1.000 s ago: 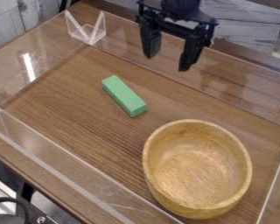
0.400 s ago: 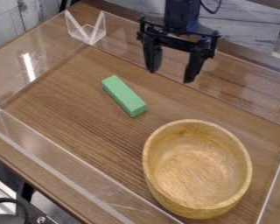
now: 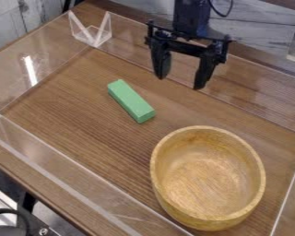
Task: Put the green block in the brown bowl
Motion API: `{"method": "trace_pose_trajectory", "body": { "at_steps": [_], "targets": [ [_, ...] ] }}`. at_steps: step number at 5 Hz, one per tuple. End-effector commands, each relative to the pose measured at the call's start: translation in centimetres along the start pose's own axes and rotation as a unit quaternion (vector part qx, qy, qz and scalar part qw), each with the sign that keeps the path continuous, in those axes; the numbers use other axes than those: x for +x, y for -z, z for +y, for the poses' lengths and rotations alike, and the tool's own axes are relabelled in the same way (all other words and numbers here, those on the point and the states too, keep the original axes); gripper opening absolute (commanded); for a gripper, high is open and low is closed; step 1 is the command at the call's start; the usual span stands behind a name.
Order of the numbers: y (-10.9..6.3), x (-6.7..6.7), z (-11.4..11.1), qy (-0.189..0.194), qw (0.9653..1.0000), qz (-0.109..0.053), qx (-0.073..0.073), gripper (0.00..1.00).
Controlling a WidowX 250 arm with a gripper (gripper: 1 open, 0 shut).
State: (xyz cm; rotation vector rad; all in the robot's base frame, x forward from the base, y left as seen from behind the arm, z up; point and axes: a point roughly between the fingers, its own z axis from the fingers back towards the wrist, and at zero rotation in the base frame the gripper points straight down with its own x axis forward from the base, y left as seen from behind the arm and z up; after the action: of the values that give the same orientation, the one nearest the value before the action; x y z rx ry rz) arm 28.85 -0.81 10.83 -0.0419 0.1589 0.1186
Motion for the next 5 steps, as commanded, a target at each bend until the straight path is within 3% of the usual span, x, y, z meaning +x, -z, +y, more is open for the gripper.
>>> {"method": "trace_pose_trajectory", "body": {
  "at_steps": [1,2,3,4,5],
  "targets": [
    [1.2,-0.3,0.9,-0.032,0.9994,-0.010,-0.007,1.00],
    [2.8,-0.9,2.7,-0.086,0.9956,-0.022,-0.030,1.00],
    [2.5,-1.1,3.4,-0.127,0.9891,-0.038,-0.063,1.00],
    [2.6,-1.0,2.9,-0.149,0.9853,-0.041,-0.074,1.00],
    [3.3,0.1,3.2,-0.159,0.9828,-0.045,-0.082,1.00]
  ]
}}
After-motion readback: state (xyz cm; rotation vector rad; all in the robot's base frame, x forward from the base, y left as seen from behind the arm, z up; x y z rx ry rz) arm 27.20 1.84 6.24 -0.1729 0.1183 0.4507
